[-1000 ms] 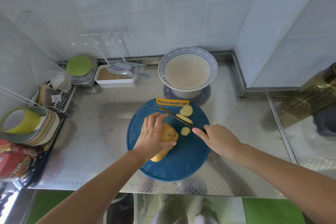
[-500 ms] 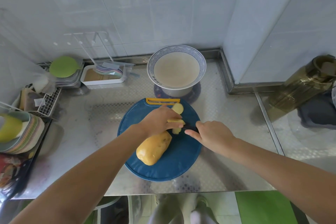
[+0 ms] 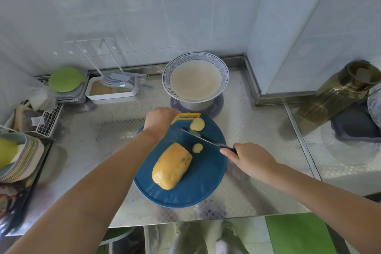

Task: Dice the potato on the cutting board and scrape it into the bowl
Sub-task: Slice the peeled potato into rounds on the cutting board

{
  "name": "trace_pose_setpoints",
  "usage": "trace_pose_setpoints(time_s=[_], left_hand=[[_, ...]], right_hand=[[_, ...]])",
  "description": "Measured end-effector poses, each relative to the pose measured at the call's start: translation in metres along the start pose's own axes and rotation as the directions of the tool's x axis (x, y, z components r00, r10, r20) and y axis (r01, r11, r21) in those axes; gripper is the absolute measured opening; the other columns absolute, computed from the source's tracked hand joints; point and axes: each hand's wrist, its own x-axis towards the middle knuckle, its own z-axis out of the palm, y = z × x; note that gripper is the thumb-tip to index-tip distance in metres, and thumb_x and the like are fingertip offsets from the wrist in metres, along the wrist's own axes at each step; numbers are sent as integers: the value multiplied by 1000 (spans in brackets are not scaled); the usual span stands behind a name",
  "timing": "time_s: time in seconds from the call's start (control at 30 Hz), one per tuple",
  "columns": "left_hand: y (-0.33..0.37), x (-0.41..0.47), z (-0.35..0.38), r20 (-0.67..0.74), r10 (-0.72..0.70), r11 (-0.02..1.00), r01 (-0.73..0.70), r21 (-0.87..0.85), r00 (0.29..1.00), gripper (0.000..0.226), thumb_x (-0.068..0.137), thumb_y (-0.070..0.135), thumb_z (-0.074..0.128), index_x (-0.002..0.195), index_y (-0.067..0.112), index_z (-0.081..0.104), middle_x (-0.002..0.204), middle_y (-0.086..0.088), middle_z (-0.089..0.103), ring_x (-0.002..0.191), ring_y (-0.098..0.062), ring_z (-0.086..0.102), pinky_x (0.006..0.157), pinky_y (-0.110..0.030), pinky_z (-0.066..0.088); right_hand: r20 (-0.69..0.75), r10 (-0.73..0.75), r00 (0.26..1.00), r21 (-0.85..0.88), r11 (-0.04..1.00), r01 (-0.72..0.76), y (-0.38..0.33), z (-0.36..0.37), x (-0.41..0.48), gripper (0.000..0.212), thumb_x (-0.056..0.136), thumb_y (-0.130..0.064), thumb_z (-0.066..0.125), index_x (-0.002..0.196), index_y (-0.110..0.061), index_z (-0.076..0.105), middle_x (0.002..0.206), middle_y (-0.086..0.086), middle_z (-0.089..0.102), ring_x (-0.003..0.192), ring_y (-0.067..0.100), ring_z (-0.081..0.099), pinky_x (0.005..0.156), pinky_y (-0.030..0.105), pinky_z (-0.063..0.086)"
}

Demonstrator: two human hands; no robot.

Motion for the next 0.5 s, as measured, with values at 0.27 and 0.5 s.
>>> trace_pose_setpoints(time_s=[0.27, 0.5], left_hand=[[35, 4, 24, 146, -3, 917, 61, -395, 989, 26, 101, 28, 43, 108, 12, 63, 100, -11, 67, 85, -25, 62, 72, -32, 46], [24, -49, 26, -27, -138, 703, 79, -707, 990, 29, 96, 30, 52, 123, 19, 56, 123, 0, 61, 106, -19, 58, 87, -29, 44]], right_hand=[[7, 75, 997, 428, 901, -71, 3, -10, -14, 52, 100, -53, 39, 62, -16, 38, 54, -4, 41, 48, 9, 39, 49, 19, 33], [4, 42, 999, 567, 823, -37, -2, 7, -13, 49, 100, -53, 35, 69, -17, 47, 60, -2, 51, 51, 7, 46, 54, 18, 38]])
